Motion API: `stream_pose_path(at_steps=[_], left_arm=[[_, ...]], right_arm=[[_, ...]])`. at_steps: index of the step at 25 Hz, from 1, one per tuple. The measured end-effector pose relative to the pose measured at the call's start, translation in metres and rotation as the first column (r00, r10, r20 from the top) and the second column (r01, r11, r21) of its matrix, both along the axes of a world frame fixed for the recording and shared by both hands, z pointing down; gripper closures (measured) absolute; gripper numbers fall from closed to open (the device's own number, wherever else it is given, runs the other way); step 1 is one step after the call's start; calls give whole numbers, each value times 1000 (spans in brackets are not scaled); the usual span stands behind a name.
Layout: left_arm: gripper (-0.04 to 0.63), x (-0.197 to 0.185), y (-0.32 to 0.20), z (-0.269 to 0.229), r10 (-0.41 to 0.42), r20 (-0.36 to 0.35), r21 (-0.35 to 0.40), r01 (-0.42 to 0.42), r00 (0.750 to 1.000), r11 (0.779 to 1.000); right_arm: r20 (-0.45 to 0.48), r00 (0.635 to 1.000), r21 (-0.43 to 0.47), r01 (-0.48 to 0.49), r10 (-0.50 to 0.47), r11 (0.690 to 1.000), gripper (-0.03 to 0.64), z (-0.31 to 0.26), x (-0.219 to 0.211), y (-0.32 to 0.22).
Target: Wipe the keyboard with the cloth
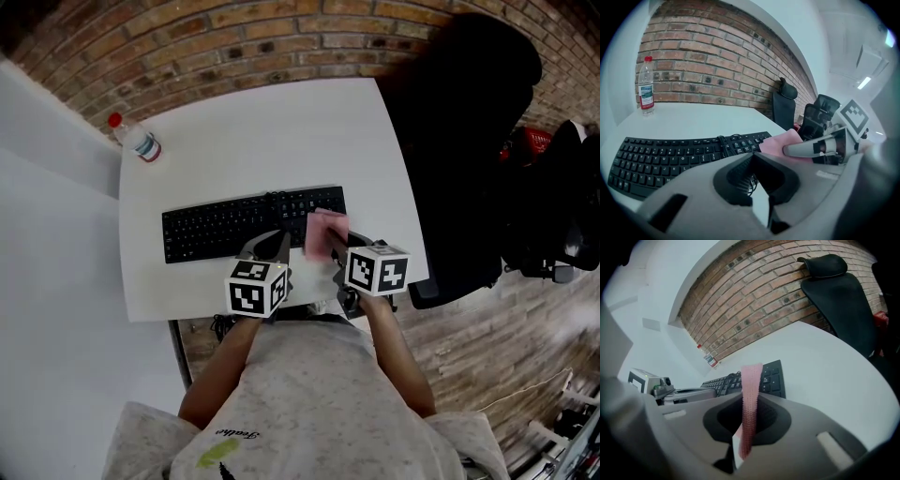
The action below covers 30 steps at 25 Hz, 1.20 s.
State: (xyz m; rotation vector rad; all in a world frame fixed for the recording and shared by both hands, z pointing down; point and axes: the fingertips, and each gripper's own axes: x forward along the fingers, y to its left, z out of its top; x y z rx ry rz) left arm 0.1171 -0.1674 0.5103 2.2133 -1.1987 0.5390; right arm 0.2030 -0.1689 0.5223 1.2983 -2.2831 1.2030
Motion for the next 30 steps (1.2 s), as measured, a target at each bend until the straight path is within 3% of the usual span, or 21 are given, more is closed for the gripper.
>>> stream_pose_path(at_steps=[11, 16, 22, 30], left_arm=[[607, 28, -14, -3, 35, -8, 15, -35, 999, 999], [607, 23, -17, -9, 33, -7, 26, -33, 999, 999], [609, -5, -27, -24, -15, -20, 41, 15, 1000, 999], [609, -56, -34, -60, -77, -49, 103, 82, 996, 991]], right_arm=[[-46, 996, 6, -76, 76, 997, 595, 4, 52, -5], [-49, 993, 43, -104, 106, 994, 595, -9, 63, -10], [-51, 996, 162, -58, 67, 985, 596, -52, 39, -26], [-59, 998, 256, 31, -16, 966, 595, -87, -25, -38]])
